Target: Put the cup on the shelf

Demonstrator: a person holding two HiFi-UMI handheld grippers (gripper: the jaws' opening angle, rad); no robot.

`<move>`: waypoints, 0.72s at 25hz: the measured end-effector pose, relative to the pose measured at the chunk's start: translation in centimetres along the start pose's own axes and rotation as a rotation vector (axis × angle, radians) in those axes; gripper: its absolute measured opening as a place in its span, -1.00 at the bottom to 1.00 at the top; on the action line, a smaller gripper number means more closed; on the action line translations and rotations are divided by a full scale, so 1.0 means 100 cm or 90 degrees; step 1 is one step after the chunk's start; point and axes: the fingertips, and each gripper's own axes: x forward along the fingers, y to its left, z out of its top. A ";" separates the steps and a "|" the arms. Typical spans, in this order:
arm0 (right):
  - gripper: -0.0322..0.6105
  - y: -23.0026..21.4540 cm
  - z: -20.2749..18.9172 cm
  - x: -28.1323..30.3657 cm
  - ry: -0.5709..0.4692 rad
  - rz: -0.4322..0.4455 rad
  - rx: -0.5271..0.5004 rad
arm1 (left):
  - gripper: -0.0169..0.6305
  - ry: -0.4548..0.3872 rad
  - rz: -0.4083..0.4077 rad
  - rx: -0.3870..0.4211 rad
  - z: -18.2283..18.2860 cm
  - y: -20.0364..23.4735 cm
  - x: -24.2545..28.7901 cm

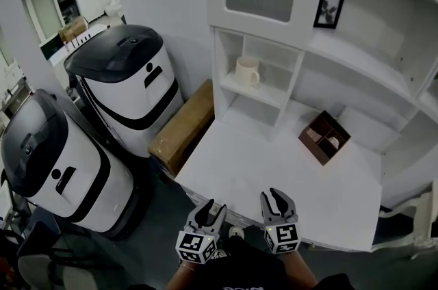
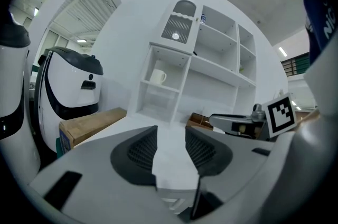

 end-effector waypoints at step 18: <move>-0.88 0.016 0.004 -0.001 0.003 0.027 -0.041 | -0.94 -0.004 -0.004 0.010 0.005 -0.002 -0.005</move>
